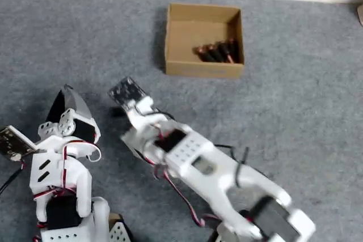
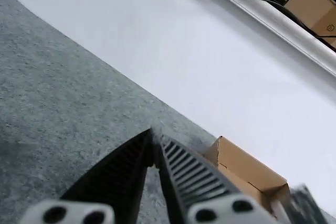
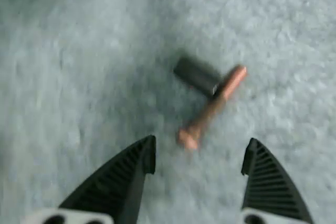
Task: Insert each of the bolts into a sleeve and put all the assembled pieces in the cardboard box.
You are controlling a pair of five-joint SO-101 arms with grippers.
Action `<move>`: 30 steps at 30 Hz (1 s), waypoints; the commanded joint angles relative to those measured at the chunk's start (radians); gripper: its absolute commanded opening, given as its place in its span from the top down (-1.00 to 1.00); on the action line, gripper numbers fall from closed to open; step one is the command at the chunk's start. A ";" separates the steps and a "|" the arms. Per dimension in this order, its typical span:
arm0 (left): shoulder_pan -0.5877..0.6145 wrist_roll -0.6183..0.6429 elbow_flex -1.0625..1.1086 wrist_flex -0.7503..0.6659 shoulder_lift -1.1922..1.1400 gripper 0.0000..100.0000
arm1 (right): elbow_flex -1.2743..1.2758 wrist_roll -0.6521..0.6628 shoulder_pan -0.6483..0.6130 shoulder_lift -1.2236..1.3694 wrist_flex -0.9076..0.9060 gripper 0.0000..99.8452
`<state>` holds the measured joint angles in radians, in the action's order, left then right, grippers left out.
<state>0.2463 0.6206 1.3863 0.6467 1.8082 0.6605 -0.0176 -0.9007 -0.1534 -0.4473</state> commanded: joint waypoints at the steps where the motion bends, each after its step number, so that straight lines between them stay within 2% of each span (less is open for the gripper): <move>1: 0.010 0.002 -0.048 0.002 -0.005 0.99 | -0.165 -0.072 0.005 0.125 0.050 0.50; 8: 0.008 0.002 -0.048 0.002 -0.005 0.99 | -0.315 -0.080 0.025 0.355 0.054 0.50; 14: 0.007 0.002 -0.045 0.002 -0.005 0.99 | -0.329 -0.081 0.077 0.404 0.054 0.50; 21: 0.007 0.002 -0.045 0.002 -0.005 0.99 | -0.320 -0.350 0.091 0.409 0.048 0.50; 30: 0.007 0.002 -0.045 0.002 0.002 0.99 | -0.321 -0.358 0.076 0.410 -0.048 0.50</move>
<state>0.2478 0.6206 1.3863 0.6467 1.8082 0.3675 -0.3629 -0.8239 0.2608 -0.4764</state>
